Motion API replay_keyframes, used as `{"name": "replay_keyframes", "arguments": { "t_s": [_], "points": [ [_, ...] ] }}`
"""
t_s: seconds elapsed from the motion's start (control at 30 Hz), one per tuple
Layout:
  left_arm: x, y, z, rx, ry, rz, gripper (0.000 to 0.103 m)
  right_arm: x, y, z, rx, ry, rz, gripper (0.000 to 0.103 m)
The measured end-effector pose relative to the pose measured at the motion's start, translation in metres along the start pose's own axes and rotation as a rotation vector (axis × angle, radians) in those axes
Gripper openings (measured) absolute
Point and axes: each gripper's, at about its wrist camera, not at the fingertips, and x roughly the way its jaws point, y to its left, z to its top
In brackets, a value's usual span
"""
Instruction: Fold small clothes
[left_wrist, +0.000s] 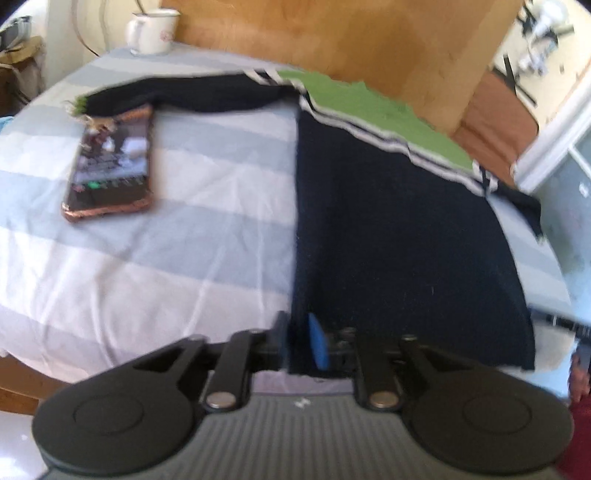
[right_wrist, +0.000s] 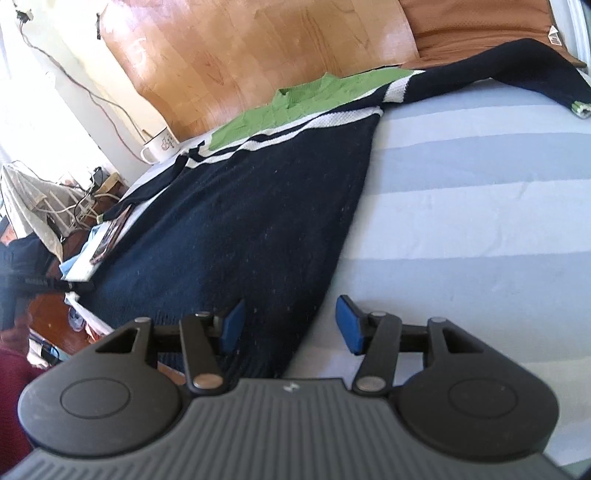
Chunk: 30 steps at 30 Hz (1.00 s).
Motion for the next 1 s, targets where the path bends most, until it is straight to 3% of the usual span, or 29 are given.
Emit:
{"name": "replay_keyframes", "arguments": {
  "t_s": [0.03, 0.07, 0.23, 0.37, 0.53, 0.67, 0.83, 1.0],
  "points": [
    [-0.002, -0.001, 0.0, 0.02, -0.005, 0.001, 0.047, -0.001, 0.0, 0.002, 0.001, -0.005, -0.011, 0.057],
    [-0.007, 0.0, 0.001, 0.036, -0.031, 0.011, 0.052, -0.001, 0.0, 0.004, -0.002, -0.01, -0.019, 0.057],
    [-0.043, 0.028, 0.025, -0.043, -0.195, 0.039, 0.056, -0.003, 0.008, 0.026, -0.05, -0.049, -0.05, 0.057],
    [-0.055, 0.05, 0.036, -0.089, -0.286, 0.052, 0.061, 0.019, 0.043, 0.06, -0.159, -0.06, -0.023, 0.057],
    [-0.063, 0.083, 0.027, -0.115, -0.37, 0.036, 0.072, 0.077, 0.136, 0.1, -0.392, -0.011, 0.059, 0.057],
    [-0.071, 0.112, 0.014, -0.147, -0.418, 0.025, 0.075, 0.139, 0.225, 0.119, -0.556, 0.026, 0.157, 0.057],
    [-0.079, 0.154, 0.001, -0.215, -0.438, 0.04, 0.08, 0.217, 0.332, 0.11, -0.798, 0.029, 0.269, 0.057],
    [-0.091, 0.186, -0.008, -0.295, -0.449, 0.062, 0.08, 0.291, 0.402, 0.09, -0.941, 0.086, 0.356, 0.057]
  ]
}}
